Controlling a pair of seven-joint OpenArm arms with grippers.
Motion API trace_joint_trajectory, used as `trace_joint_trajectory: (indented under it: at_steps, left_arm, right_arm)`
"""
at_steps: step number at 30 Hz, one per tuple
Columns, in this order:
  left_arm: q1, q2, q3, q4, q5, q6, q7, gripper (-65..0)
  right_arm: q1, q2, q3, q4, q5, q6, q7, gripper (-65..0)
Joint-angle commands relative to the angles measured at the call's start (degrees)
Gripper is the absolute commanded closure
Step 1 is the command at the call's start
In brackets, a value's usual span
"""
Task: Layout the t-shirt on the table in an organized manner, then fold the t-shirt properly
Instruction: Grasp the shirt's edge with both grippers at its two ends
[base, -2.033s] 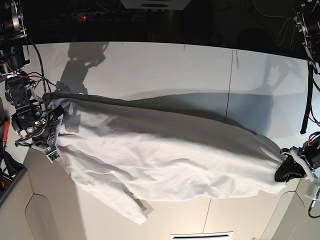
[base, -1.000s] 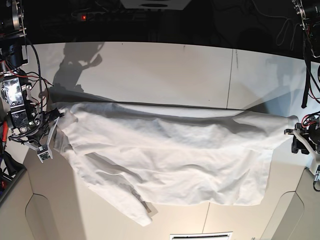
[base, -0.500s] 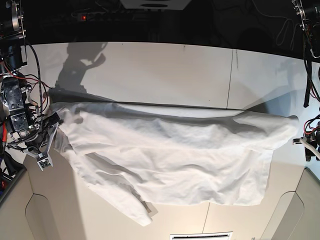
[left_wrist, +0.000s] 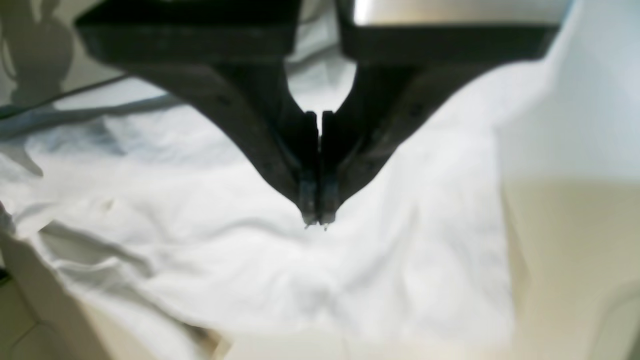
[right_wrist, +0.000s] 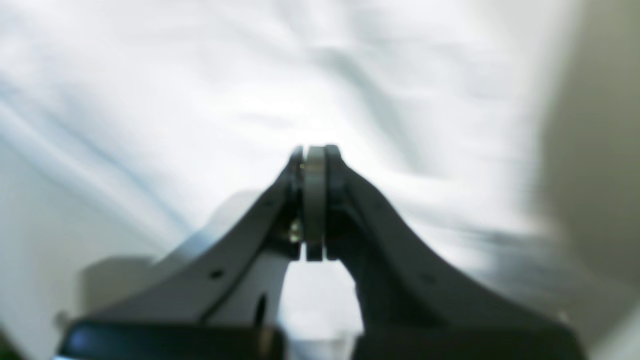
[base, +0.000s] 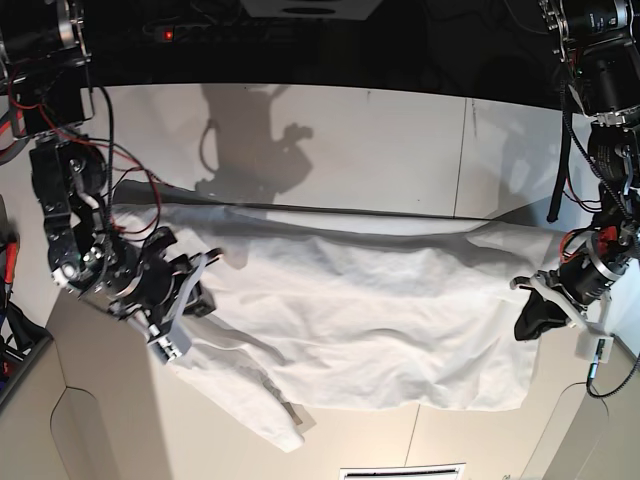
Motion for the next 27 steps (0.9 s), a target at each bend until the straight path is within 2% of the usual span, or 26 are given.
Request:
trace_joint_trajectory:
  at_steps: [1,5,8,13,17,20,25,27]
  left_arm:
    - [-1.3,-1.0,0.2,-0.7,-0.3,0.8,-2.6,0.0]
    - [-2.3,-1.0,3.3,-8.3,6.1,3.0,-5.9,0.0]
    - [-3.7,-1.0,4.9,-14.8,8.5,4.4,-7.9,0.0]
    - [-5.0,-1.0,5.2,-22.4,13.4,6.7,-13.7,0.0]
    - [-5.0,-1.0,5.2,-24.2,17.7,11.0,-19.5,0.0]
    - [-5.0,-1.0,5.2,-24.4,19.2,13.4,-20.4,0.0]
    - [-5.0,-1.0,5.2,-24.4,19.8,13.5,-21.1,0.0]
    - [-5.0,-1.0,5.2,-24.4,19.8,13.5,-21.2,0.0]
  right_arm:
    - [0.1,-1.1,0.4,0.8,0.6,0.6,1.0,0.0]
    - [-2.9,-5.2,0.4,0.5,-0.7,1.0,1.7,0.0]
    - [-4.3,-6.1,0.4,0.5,-2.7,0.8,2.0,0.0]
    - [-5.6,-6.1,0.4,-1.4,-7.5,-2.1,3.3,0.0]
    - [-5.3,-5.9,0.4,-7.2,-10.9,-3.9,6.1,0.0]
    - [-5.2,-5.2,0.4,-12.1,-13.2,-5.0,8.4,0.0]
    - [-5.2,-3.8,0.4,-16.7,-16.8,-9.1,10.2,0.0]
    - [-5.2,-3.1,0.4,-16.7,-16.5,-9.4,10.0,0.0]
